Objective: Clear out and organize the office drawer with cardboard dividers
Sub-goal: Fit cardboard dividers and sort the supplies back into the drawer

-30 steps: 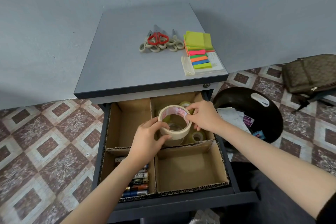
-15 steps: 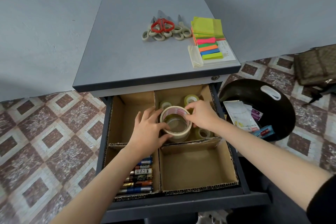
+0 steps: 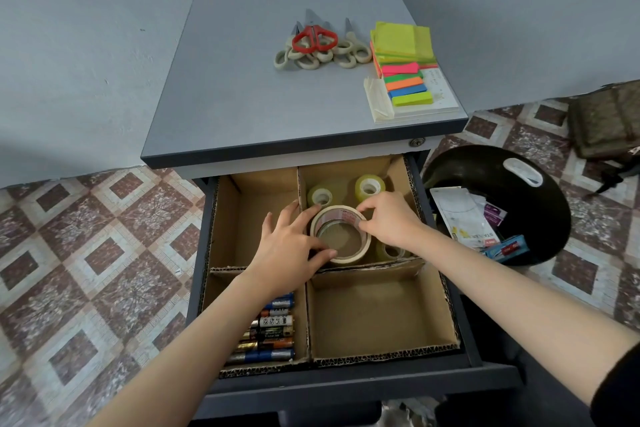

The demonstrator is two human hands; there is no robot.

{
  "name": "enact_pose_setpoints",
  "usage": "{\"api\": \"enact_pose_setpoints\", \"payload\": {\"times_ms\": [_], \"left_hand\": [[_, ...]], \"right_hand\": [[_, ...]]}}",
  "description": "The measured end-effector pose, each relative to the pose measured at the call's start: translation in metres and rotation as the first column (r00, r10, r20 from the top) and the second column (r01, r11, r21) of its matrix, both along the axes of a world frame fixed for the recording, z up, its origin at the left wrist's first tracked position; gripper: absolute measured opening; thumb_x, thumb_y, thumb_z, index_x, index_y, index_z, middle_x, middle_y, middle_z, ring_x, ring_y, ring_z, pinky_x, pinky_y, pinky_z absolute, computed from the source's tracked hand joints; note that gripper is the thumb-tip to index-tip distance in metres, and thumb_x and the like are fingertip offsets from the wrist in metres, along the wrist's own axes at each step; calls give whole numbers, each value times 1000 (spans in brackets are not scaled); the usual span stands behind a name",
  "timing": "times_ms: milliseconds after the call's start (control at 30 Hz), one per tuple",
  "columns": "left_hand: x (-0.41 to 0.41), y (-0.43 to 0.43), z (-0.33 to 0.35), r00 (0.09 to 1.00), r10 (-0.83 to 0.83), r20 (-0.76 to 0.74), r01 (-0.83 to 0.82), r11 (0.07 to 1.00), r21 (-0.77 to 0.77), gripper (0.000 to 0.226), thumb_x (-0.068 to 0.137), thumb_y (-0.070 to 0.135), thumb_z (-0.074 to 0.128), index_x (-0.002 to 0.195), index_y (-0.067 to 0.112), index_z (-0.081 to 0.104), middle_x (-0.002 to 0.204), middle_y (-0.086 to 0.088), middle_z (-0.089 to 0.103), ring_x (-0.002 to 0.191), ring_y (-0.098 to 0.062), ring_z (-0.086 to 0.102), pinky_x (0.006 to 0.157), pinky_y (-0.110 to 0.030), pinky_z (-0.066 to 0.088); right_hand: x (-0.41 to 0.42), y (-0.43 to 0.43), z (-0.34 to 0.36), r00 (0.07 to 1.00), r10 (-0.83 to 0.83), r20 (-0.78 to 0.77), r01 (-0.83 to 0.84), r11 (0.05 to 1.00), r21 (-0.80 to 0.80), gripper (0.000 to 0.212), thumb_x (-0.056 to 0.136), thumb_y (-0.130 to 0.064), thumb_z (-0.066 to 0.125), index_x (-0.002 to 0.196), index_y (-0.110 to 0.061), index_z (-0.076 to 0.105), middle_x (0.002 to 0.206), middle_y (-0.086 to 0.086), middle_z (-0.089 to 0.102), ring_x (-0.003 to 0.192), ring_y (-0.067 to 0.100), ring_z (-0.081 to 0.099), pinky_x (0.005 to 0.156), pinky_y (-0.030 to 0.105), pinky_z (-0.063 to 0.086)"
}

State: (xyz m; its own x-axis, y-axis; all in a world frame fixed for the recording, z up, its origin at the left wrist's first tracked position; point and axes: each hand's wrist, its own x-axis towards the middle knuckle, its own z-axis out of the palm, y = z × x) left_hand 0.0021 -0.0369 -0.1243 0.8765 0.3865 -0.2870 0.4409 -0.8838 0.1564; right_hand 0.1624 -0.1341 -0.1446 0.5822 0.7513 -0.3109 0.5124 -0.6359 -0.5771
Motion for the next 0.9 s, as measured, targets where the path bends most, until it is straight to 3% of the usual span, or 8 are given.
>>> {"api": "enact_pose_setpoints", "payload": {"times_ms": [133, 200, 300, 467, 567, 633, 767, 900], "left_hand": [[0, 0, -2, 1000, -5, -11, 4, 1000, -4, 35, 95, 51, 35, 119, 43, 60, 156, 12, 9, 144, -21, -2, 116, -54, 2], [0, 0, -3, 1000, -9, -17, 8, 1000, -18, 34, 96, 49, 35, 119, 42, 60, 156, 11, 8, 144, -21, -2, 115, -55, 4], [0, 1, -4, 1000, -5, -19, 4, 999, -44, 34, 97, 46, 36, 118, 39, 62, 156, 11, 8, 143, -22, -1, 116, -54, 6], [0, 0, -4, 1000, 1, -6, -1, 998, -62, 35, 98, 44, 37, 114, 35, 66, 156, 11, 8, 143, -22, 0, 115, -50, 7], [-1, 0, -4, 1000, 4, -2, -4, 998, -70, 35, 98, 44, 37, 114, 34, 66, 156, 11, 9, 143, -22, 1, 115, -48, 9], [-1, 0, -4, 1000, 1, -2, -1, 998, -71, 35, 98, 43, 37, 114, 34, 66, 155, 10, 9, 143, -22, 2, 115, -48, 10], [0, 1, -5, 1000, -8, -12, 7, 998, -65, 35, 98, 44, 36, 114, 34, 66, 155, 11, 9, 142, -22, 2, 114, -48, 13], [0, 2, -4, 1000, -6, -12, 5, 997, -71, 33, 97, 44, 39, 114, 34, 66, 155, 11, 10, 142, -22, 4, 112, -49, 19]], "right_hand": [[2, 1, 3, 1000, 18, 25, -18, 1000, 4, 34, 88, -19, 64, 121, -12, 63, 116, 16, 64, 88, 24, 61, 90, 29, 46], [3, 2, 4, 999, 30, 37, -30, 1000, 5, 35, 88, -19, 64, 122, -12, 62, 130, 14, 56, 70, 14, 55, 83, 24, 43], [4, 3, 4, 998, 39, 45, -39, 999, 3, 35, 88, -19, 64, 123, -13, 62, 138, 13, 49, 62, 8, 46, 80, 24, 43], [2, 2, 9, 996, 75, 48, -74, 997, -35, 32, 89, -17, 63, 121, -13, 63, 128, 14, 57, 89, 20, 61, 83, 26, 44], [3, 2, 8, 996, 77, 42, -75, 997, -34, 32, 89, -18, 63, 120, -13, 63, 118, 15, 63, 73, 17, 62, 73, 23, 45], [3, 2, 8, 996, 77, 38, -76, 997, -27, 32, 89, -19, 63, 121, -13, 63, 125, 14, 59, 75, 17, 62, 73, 22, 43], [3, 0, 6, 998, 64, 17, -63, 997, -32, 34, 88, -24, 65, 121, -15, 63, 135, 12, 52, 116, 24, 55, 94, 30, 42], [3, -3, 9, 999, 39, 19, -39, 999, -17, 30, 88, -27, 64, 116, -17, 66, 127, 12, 59, 118, 24, 53, 100, 34, 40]]}}
